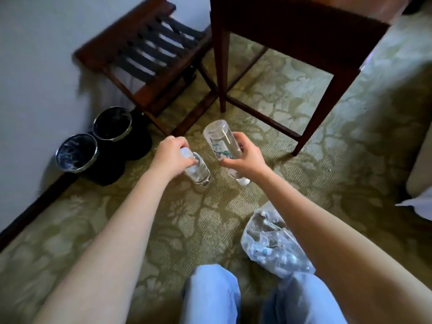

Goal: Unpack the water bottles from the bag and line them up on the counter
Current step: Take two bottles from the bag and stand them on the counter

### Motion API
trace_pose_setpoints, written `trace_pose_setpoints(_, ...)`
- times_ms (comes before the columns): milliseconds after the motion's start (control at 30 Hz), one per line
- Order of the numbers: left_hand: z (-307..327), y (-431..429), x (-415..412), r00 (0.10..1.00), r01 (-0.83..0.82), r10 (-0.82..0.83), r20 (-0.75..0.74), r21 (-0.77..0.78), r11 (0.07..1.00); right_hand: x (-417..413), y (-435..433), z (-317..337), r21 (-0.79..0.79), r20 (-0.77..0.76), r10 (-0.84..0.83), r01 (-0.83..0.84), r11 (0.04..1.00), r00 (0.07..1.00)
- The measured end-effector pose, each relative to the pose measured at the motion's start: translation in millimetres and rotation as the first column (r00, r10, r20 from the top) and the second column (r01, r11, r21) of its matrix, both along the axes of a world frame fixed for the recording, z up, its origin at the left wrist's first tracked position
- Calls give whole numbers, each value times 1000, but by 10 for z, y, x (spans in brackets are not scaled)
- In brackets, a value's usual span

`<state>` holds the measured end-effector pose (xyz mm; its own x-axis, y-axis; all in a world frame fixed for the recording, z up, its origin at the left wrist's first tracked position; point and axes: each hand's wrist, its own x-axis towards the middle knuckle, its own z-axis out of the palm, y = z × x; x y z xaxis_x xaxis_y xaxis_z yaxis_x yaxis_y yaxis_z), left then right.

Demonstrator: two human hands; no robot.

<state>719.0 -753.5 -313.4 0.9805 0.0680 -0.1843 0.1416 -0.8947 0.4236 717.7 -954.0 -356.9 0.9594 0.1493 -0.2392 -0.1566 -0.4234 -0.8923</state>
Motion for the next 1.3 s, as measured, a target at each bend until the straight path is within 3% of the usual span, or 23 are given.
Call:
trace_pose_setpoints(233,1680,554,-277,995,-48,46,84,23,999,-142,595,1637,42,63,87,-90,995,994)
trace_pose_setpoints(467,2614,1045,-790,961,-218,208,183,33,975,-414,1112,2430,33,151,221,-228,973,963)
trace_pose_setpoints(800,3268,1665,-2252,815,-537,504,286,48,842,-1137,2009,2998,74,205,523,-546,835,827)
trace_pose_setpoints(1033,3622,2291,-3602,656,-734,678,333,70,676,-2058,2973,3369,126,226,698,-731,671,679)
trace_pose_setpoints(1300,3981,3318,-5093,507,-834,751,422,22,551,-3347,4311,3722,107,365,738,-812,573,568)
